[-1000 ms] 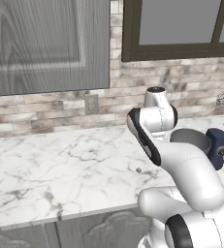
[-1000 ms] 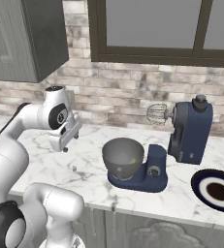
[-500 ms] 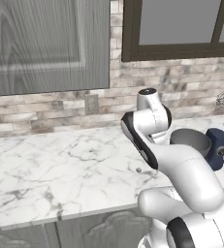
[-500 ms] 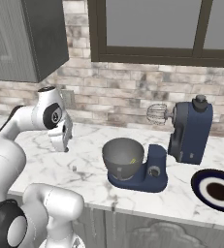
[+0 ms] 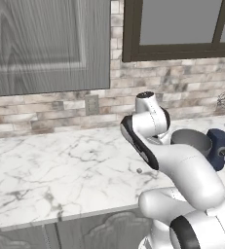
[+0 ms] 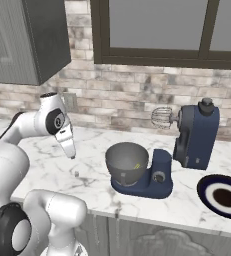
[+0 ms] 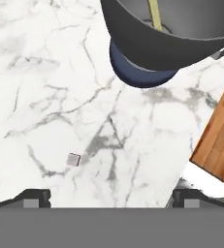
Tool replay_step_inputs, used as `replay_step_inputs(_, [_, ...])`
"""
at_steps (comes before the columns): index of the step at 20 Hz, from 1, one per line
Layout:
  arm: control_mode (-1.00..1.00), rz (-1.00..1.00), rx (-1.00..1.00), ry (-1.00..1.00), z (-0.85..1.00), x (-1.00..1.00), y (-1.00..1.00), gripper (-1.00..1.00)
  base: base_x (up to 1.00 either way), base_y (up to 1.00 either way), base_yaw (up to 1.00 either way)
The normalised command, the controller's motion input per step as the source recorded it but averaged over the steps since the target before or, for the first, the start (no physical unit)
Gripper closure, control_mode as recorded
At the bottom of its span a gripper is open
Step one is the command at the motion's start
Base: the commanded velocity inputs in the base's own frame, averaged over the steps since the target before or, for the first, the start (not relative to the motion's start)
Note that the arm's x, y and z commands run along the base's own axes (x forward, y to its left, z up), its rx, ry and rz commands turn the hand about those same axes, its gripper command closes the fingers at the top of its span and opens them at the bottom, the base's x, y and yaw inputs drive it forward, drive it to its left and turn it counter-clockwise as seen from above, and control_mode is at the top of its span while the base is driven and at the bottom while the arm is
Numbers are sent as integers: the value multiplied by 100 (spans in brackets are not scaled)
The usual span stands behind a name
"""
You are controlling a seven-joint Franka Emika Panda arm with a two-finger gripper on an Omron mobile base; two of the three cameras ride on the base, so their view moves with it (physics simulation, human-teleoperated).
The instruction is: Add butter and sugar cubes to the stand mixer bowl and then turn on the stand mixer to begin making frosting.
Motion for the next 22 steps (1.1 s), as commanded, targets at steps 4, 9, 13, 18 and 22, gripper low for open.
replay_step_inputs(4, [-100,39,0,13,-23,-5,0,-100,0,0,0])
replay_step_inputs(9, [-100,43,0,11,-33,-3,0,-100,0,0,0])
replay_step_inputs(13, [-100,46,0,7,-37,-4,0,-100,0,0,0])
replay_step_inputs(18, [-100,46,0,4,-39,-1,3,-100,0,0,0])
replay_step_inputs(22, [-100,47,0,2,-39,0,1,-100,0,0,0])
